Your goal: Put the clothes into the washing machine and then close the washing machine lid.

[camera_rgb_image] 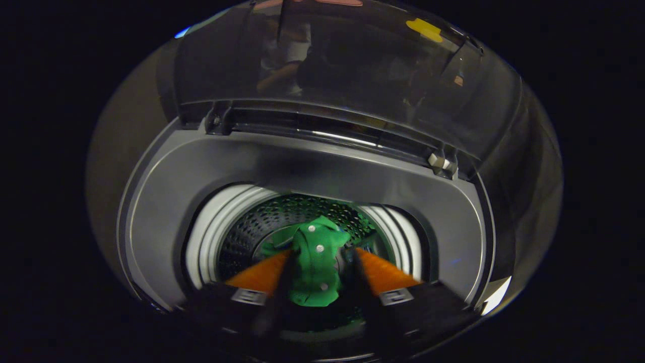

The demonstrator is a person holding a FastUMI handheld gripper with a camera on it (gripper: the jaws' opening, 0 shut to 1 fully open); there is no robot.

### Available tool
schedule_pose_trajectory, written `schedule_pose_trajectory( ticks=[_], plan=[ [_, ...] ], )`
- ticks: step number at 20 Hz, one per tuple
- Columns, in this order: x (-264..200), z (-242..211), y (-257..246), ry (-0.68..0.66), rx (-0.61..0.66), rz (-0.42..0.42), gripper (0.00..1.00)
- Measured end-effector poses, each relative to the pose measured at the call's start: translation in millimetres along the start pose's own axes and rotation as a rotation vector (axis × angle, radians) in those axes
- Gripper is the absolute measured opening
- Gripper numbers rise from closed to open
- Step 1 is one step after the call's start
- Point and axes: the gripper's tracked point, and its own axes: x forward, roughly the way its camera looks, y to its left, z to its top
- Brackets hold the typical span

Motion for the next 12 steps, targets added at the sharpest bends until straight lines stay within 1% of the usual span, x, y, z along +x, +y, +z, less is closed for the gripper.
schedule_pose_trajectory(
  ticks=[1,2,8,12],
  plan=[
    [-9,1,3,-0.002,0.007,0.017,1.0],
    [-10,2,5,-0.001,0.013,0.028,1.0],
    [-22,9,-1,-0.032,0.047,0.011,0.99],
    [-51,32,-1,-0.097,0.064,0.014,0.99]
  ],
)
